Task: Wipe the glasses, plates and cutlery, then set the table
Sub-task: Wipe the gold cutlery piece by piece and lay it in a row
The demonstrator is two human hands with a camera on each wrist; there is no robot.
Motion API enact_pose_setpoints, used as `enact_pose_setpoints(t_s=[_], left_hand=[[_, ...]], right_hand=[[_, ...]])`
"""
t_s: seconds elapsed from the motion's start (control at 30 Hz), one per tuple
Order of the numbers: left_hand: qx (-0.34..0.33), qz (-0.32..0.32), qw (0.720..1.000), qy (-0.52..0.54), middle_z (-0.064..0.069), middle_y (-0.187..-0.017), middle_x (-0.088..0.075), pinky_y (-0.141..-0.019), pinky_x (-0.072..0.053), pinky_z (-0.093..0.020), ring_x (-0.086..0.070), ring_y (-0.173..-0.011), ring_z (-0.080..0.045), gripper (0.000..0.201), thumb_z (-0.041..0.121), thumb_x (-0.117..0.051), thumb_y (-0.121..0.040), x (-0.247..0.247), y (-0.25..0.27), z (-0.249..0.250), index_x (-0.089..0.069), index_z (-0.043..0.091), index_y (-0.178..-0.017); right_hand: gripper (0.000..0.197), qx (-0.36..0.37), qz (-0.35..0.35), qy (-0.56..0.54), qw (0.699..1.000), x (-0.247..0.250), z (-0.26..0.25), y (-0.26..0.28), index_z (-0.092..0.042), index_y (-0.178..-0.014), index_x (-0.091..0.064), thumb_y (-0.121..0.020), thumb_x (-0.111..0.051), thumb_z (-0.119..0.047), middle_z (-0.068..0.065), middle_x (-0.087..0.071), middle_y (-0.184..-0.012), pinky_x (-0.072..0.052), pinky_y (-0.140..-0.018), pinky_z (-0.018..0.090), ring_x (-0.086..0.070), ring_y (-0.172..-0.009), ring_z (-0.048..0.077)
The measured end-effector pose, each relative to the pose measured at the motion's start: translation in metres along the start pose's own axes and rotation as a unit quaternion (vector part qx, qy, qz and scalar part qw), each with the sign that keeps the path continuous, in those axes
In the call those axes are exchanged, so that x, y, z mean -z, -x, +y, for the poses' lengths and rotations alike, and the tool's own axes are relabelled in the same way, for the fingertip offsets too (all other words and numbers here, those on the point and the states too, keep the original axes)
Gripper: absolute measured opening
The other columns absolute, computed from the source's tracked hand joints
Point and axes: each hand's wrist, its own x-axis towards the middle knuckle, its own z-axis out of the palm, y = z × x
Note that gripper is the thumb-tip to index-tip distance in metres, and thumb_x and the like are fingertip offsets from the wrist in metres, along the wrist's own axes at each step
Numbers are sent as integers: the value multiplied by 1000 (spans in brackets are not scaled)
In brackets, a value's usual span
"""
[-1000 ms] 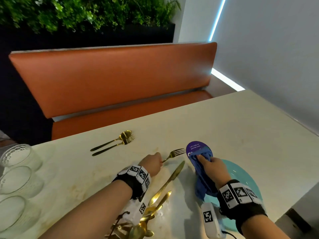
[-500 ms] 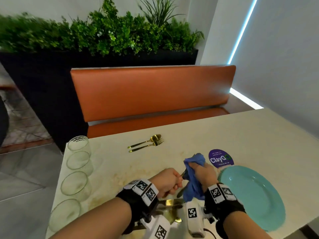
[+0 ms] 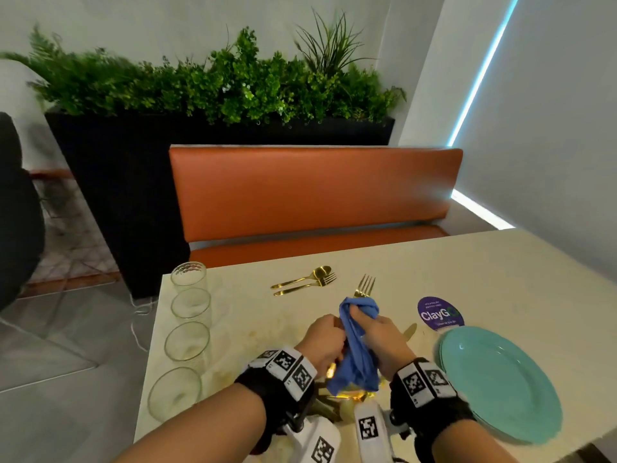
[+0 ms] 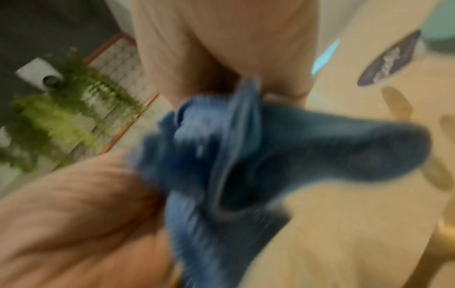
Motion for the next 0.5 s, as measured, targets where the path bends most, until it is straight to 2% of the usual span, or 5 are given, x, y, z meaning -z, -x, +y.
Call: enact_pose_setpoints(t_s=[0.13,0.23,0.3,0.4,0.5], left_hand=[[9,-31,996,79,-4,-66,-51,-50,-42,-20,-46,-54,-11,22,6,-45,-97,-1,5,-1,-51,12,-77],[40,-53,996,65,0,-74,-59,-62,-47,-22,-51,-63,-9,13,15,-50,-97,2,9,-12,-56,17,-86],[30,-37,997,54,-1,-74,-63,-60,-47,-20,-51,-61,-9,12,11,-52,-95,3,8,-19,-58,15,-86],[-3,8,999,50,-4,-68,-63,-58,-46,-19,-51,-58,-11,21,2,-55,-91,4,-1,-20,-60,13,-73],[-12,41,999,28,-5,-64,-60,-63,-46,-27,-52,-60,-17,27,-2,-55,-86,6,-14,-19,-62,14,-65]], right_hand=[[25,-2,67,-26,997,9,-12,-9,-2,-68,-58,-86,-62,-19,15,-54,-60,-41,-56,33,-49,-55,27],[25,-1,125,-51,991,22,-22,-17,-3,-74,-57,-85,-65,-25,14,-55,-65,-42,-64,35,-51,-62,28],[27,-5,142,-61,988,26,-25,-20,-3,-79,-59,-82,-67,-29,13,-57,-68,-42,-68,35,-53,-68,28],[21,18,108,-49,993,18,-19,-19,-5,-78,-60,-86,-64,-23,16,-58,-71,-44,-60,34,-54,-62,25],[23,26,48,37,998,0,-6,-9,-7,-69,-57,-91,-57,-16,12,-58,-67,-46,-61,31,-55,-61,22]])
